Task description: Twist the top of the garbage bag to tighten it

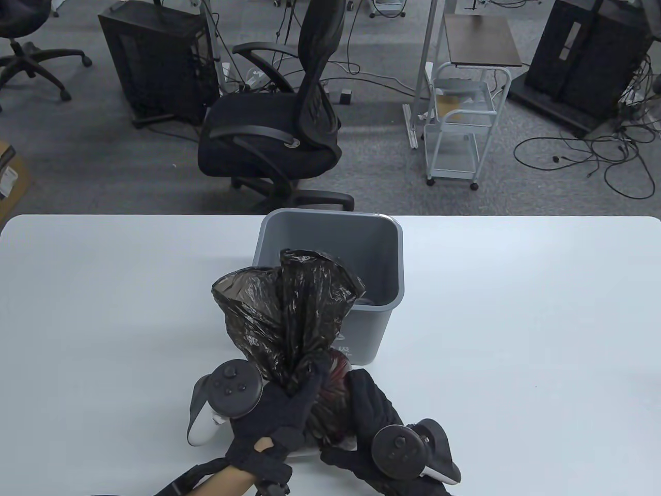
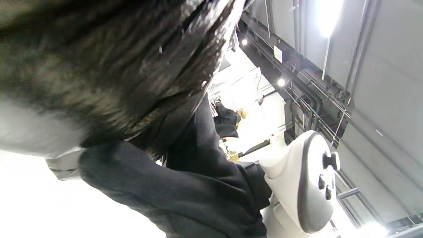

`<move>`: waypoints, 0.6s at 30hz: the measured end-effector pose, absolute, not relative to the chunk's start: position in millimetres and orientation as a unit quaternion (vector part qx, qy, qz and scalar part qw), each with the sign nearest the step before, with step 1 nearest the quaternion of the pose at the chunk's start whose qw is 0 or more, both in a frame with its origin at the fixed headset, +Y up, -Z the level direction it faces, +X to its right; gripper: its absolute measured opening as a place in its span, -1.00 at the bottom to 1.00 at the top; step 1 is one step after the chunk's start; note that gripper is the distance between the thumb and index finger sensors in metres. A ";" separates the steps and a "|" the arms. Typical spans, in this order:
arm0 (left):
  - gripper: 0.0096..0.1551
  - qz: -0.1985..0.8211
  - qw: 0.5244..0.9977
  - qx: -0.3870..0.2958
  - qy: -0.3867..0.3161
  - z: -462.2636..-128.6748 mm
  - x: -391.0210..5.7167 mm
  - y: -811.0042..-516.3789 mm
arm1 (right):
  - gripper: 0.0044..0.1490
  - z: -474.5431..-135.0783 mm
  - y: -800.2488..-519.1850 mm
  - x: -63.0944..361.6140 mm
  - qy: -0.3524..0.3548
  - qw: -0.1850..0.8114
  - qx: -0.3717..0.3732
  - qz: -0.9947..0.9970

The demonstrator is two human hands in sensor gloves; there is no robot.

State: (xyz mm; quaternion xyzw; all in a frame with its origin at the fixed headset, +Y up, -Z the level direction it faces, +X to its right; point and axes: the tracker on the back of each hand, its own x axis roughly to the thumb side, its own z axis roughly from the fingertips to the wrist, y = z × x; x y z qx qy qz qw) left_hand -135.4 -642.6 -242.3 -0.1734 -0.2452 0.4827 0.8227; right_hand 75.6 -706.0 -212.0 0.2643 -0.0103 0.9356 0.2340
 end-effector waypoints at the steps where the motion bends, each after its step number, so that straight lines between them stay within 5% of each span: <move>1: -0.57 0.486 0.820 -0.178 -0.246 -242.0 -135.0 -643.2 | 0.54 -211.9 -706.4 75.8 -0.015 0.228 0.260 0.938; 18: -0.47 0.507 0.760 -0.299 -0.277 -246.4 -133.2 -641.4 | 0.19 -227.3 -711.0 94.5 -0.006 0.277 0.206 0.939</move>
